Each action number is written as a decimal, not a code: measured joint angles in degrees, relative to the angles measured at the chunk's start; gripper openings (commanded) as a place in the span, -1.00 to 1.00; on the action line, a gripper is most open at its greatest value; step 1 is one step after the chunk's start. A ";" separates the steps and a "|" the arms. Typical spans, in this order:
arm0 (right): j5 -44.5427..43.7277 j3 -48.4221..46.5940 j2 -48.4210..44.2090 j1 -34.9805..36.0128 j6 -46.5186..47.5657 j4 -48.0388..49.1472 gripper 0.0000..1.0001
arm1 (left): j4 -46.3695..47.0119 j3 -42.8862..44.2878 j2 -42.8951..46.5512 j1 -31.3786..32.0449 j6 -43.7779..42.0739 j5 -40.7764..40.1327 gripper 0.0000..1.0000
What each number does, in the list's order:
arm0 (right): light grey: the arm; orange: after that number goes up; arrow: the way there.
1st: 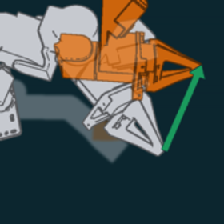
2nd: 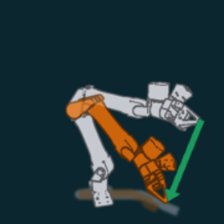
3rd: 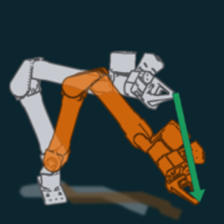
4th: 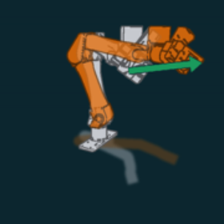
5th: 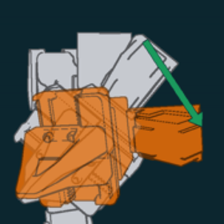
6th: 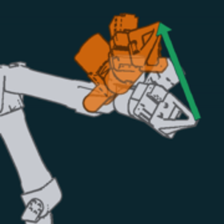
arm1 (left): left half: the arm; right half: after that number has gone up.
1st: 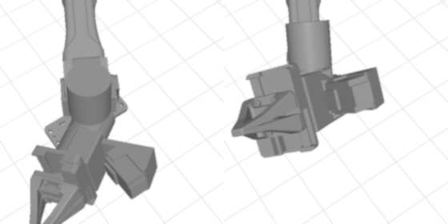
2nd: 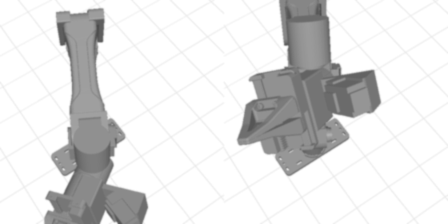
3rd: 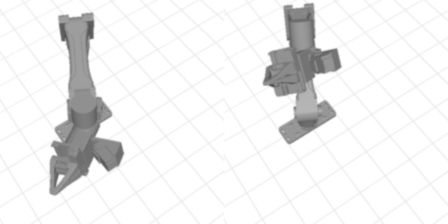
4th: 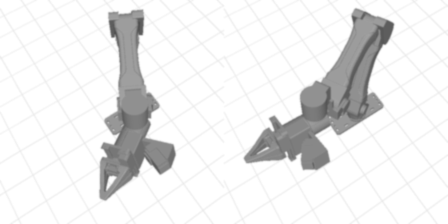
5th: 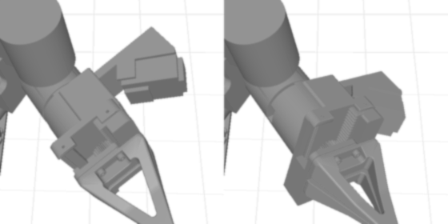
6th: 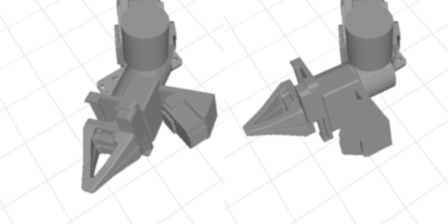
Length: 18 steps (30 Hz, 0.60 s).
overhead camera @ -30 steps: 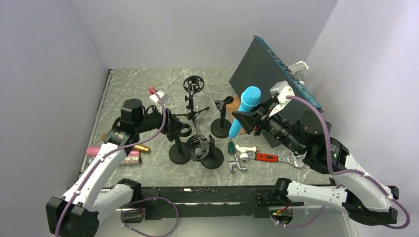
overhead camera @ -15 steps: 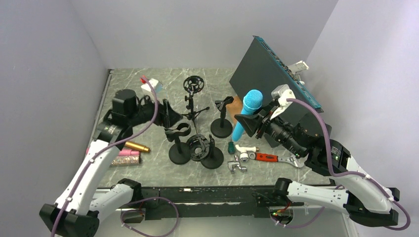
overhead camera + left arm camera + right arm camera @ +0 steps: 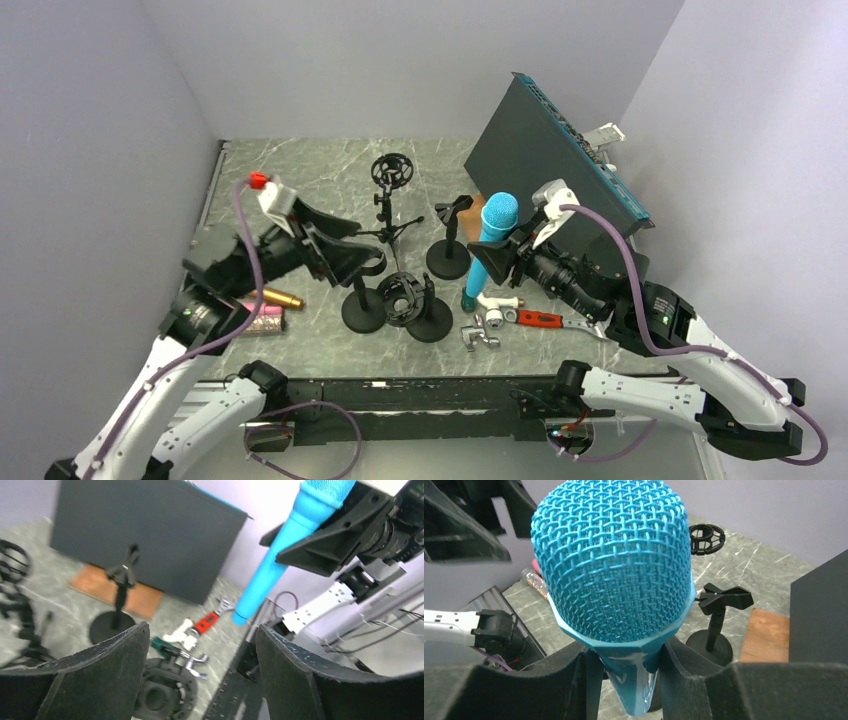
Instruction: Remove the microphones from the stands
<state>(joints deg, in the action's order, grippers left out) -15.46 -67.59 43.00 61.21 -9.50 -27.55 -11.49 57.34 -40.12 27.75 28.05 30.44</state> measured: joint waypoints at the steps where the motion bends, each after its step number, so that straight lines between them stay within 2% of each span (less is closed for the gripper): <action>1: 0.13 0.20 0.00 0.00 -0.13 0.02 -1.00 | 0.81 -1.51 0.09 2.16 0.57 -0.87 0.62; 5: 1.68 0.85 0.20 0.00 -1.29 0.13 -1.00 | 3.65 -4.07 -3.56 17.46 0.74 -8.79 0.67; 9: 4.11 0.96 0.61 0.00 -3.32 0.35 -1.00 | 5.35 -0.85 -11.32 33.90 -5.40 -18.58 0.71; 13: 7.48 1.16 0.94 0.00 -6.01 1.16 -1.00 | 6.03 4.57 -19.15 42.32 -11.02 -26.23 0.66; 18: 10.95 1.49 0.74 0.00 -9.11 1.70 -1.00 | 5.99 8.96 -24.63 45.24 -14.03 -35.67 0.58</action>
<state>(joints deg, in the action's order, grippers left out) -4.51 -66.11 43.75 61.21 -18.61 -25.85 -5.50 66.30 -64.75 72.99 14.02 -5.23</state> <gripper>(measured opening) 0.411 0.815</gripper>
